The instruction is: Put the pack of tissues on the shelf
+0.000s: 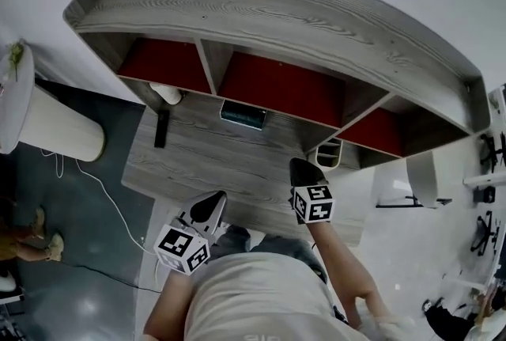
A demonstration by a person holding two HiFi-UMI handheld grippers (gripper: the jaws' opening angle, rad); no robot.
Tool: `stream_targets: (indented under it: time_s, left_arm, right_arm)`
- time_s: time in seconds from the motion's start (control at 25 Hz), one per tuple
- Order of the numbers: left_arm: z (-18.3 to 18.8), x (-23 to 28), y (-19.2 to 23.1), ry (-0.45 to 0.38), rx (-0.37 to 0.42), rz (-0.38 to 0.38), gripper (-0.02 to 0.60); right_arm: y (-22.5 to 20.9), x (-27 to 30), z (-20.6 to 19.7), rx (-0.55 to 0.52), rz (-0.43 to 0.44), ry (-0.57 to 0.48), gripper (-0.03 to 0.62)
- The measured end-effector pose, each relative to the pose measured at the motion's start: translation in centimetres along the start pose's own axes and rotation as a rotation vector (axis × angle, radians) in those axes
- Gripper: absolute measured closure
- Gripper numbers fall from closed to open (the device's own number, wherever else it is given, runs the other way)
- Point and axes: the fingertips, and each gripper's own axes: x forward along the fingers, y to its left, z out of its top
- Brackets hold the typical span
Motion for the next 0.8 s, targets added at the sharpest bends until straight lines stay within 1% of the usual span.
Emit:
stream_targets:
  time_s: [0.16,0.28,0.52,0.8]
  left_arm:
    - [1.3,1.5,-1.4,-0.022,0.009,-0.013,0.567]
    - [2.2,2.8,-2.5,-0.032,0.032,-0.037,0.568]
    - [3.9,4.7,-4.8,-0.054,0.060,-0.071,0.568]
    - [5.4,6.3,-6.6,-0.073,0.085,-0.112,0.567]
  right_arm:
    - [0.1,-5.2,3.0,-0.059,0.018,-0.070,0.566]
    - [0.2,-8.8,5.3,-0.094,0.034,-0.117,0.566]
    - [0.4,-14.5,9.2,-0.085,0.089,-0.197,0.566]
    - [-0.2,-18.3,12.3,-0.095,0.088,-0.271,0.566]
